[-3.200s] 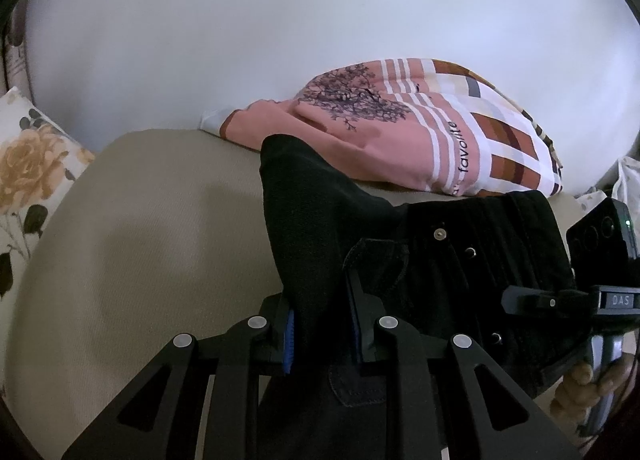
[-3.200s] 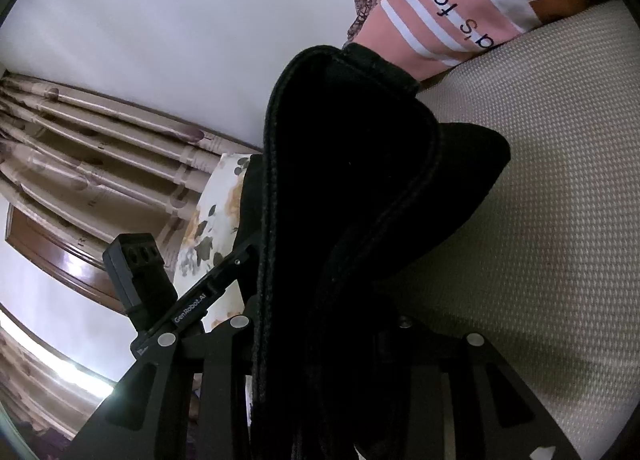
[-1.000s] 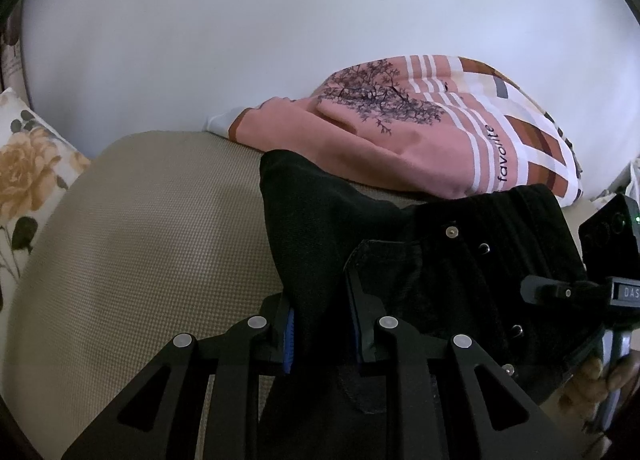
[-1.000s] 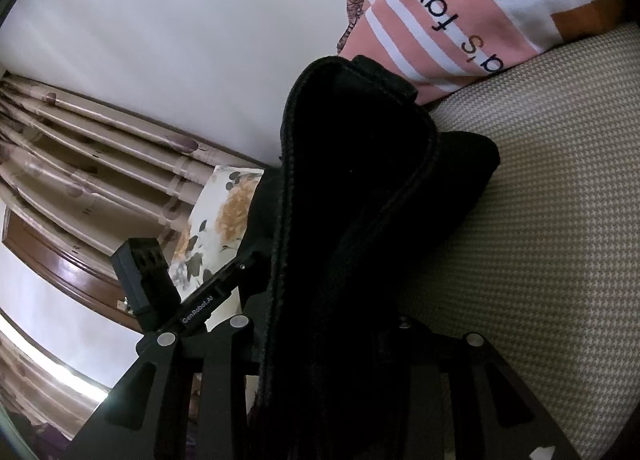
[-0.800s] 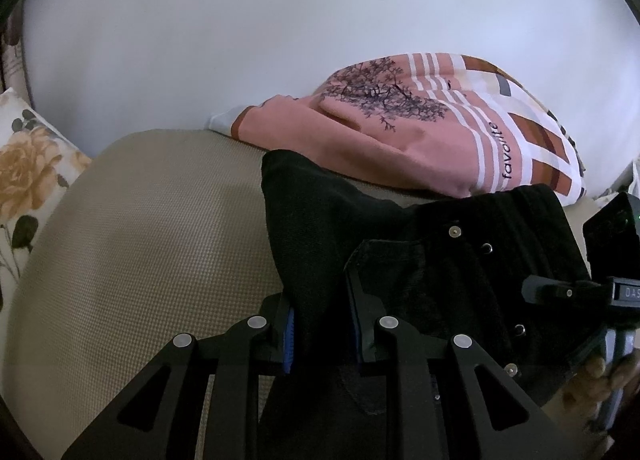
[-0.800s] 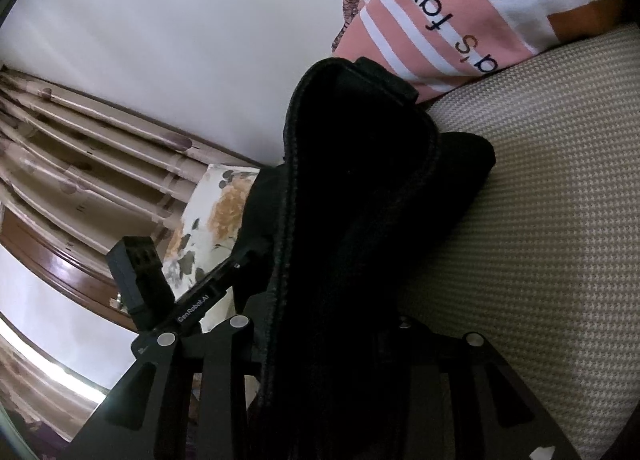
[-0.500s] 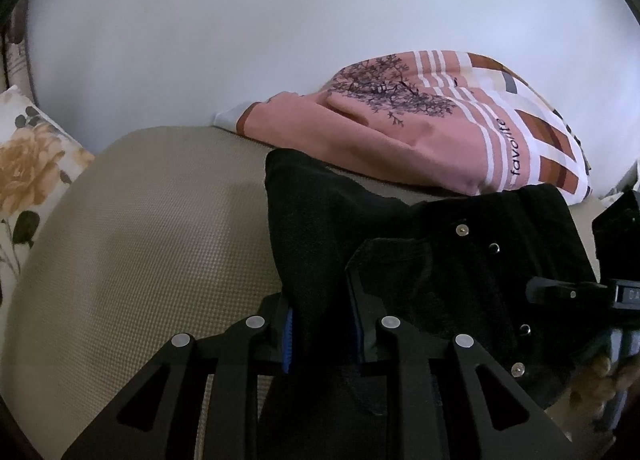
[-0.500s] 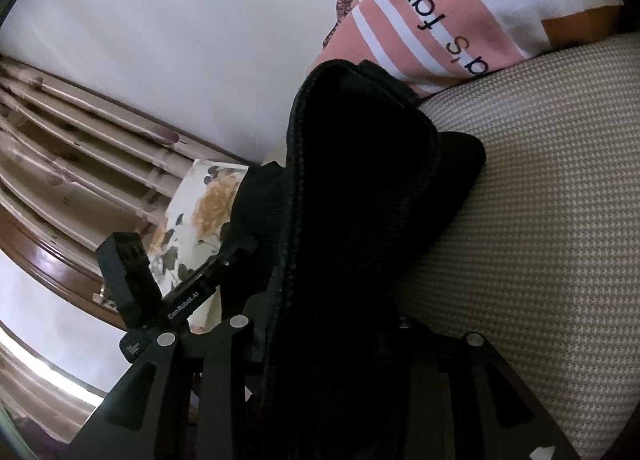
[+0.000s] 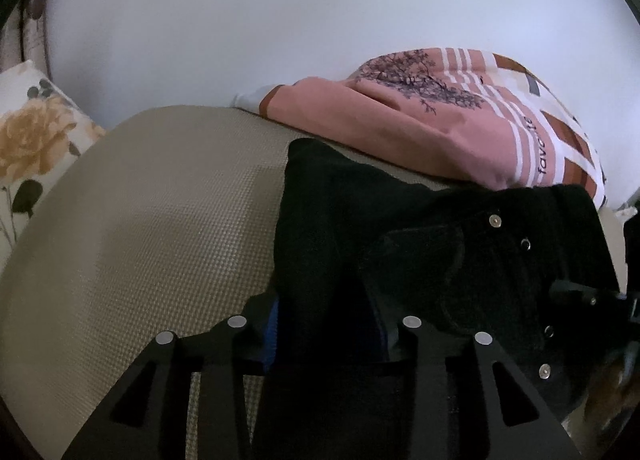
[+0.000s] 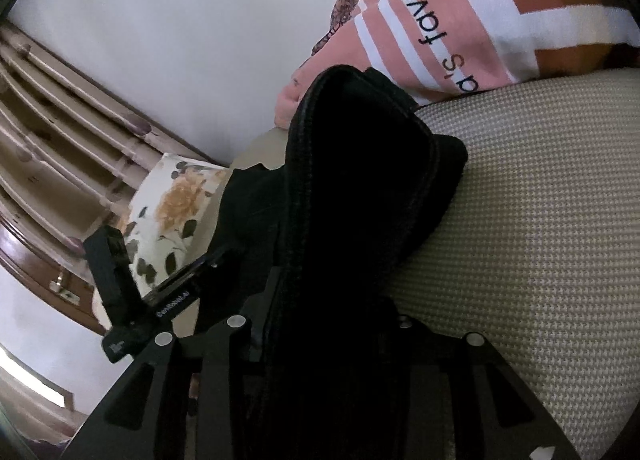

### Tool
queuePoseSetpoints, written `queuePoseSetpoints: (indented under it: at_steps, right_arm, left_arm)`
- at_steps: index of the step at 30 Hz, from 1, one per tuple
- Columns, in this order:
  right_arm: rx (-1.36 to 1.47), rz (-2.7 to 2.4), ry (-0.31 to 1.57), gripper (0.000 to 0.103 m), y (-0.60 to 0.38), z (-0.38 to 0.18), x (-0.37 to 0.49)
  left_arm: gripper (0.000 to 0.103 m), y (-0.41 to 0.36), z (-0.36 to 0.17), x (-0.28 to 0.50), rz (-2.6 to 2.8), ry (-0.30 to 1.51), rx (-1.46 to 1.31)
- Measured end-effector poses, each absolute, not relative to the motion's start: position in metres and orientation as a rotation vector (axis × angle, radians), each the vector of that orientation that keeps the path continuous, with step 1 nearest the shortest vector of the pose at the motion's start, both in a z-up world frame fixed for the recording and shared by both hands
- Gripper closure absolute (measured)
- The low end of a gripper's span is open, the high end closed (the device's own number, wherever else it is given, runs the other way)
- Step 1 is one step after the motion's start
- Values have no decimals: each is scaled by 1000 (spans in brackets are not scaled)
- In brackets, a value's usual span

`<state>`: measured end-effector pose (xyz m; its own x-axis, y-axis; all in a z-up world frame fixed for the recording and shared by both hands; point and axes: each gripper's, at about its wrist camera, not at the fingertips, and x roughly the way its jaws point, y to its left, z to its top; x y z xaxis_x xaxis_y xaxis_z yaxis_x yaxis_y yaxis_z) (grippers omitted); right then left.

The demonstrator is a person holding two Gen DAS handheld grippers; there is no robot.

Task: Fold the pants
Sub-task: 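Open the right gripper and lift it off the pants while the left gripper releases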

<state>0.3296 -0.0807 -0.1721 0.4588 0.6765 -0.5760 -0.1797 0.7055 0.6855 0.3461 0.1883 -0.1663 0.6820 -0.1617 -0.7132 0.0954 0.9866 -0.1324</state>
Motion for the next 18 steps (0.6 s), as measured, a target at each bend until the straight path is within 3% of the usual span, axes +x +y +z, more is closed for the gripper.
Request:
queuePoseSetpoints:
  at_steps: [7, 10, 12, 18]
  right_arm:
    - [571, 523, 950, 66, -73, -172, 330]
    - [565, 505, 944, 60, -68, -172, 329]
    - [561, 483, 938, 59, -71, -173, 327]
    - [429, 413, 894, 52, -55, -165, 318]
  left_arm:
    - [57, 190, -167, 345, -129, 794, -100]
    - [51, 189, -166, 342, -106, 776, -84]
    - [41, 192, -165, 340, -80, 764, -90]
    - [34, 197, -163, 340, -55, 749, -108]
